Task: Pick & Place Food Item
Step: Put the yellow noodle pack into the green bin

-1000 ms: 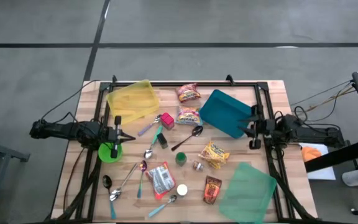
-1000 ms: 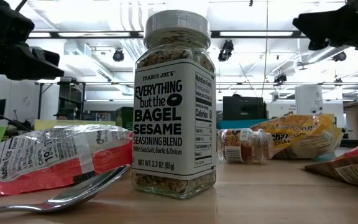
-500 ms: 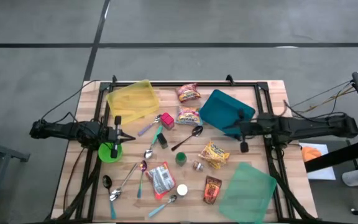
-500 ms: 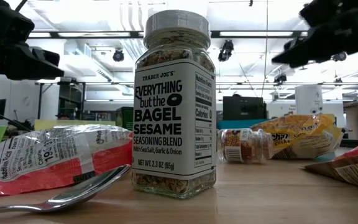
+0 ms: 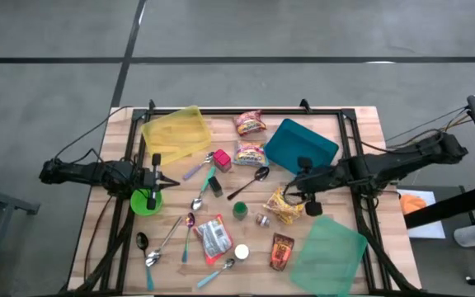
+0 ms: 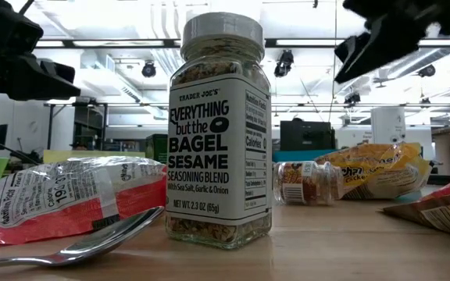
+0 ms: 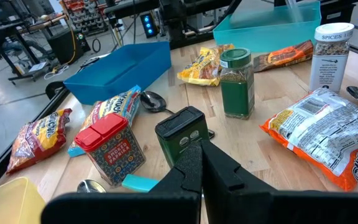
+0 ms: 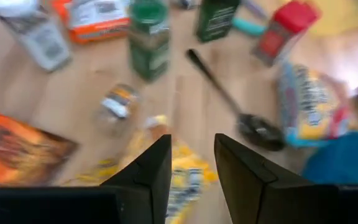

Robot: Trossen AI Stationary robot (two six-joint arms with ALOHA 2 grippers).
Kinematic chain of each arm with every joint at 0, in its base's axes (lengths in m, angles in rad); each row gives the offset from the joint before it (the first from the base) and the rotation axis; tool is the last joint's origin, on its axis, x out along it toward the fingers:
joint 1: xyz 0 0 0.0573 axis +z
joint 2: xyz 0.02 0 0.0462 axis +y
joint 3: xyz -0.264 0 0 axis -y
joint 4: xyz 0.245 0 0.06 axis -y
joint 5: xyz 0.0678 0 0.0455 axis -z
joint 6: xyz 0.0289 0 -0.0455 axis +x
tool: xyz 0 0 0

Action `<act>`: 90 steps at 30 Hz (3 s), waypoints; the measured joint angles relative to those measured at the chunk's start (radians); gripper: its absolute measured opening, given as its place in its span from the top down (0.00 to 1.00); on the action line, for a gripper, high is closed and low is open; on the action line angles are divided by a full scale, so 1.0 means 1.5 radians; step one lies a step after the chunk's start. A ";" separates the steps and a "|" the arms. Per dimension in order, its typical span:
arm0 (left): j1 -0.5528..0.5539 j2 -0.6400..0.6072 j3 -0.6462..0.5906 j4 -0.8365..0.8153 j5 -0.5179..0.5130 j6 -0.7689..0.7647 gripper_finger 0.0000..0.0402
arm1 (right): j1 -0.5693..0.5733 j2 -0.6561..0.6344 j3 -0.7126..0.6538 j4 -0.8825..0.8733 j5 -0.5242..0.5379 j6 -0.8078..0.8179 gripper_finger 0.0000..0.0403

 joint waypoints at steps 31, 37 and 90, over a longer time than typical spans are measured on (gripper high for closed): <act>0.000 0.000 0.000 0.000 0.000 0.000 1.00 | 0.222 0.319 0.176 -0.202 0.157 0.394 0.22; 0.000 0.000 0.000 0.000 0.000 0.000 1.00 | 0.245 0.351 0.176 -0.230 0.160 0.394 0.21; 0.000 0.000 0.000 0.000 0.000 0.000 1.00 | 0.218 0.412 0.226 -0.276 0.195 0.315 0.21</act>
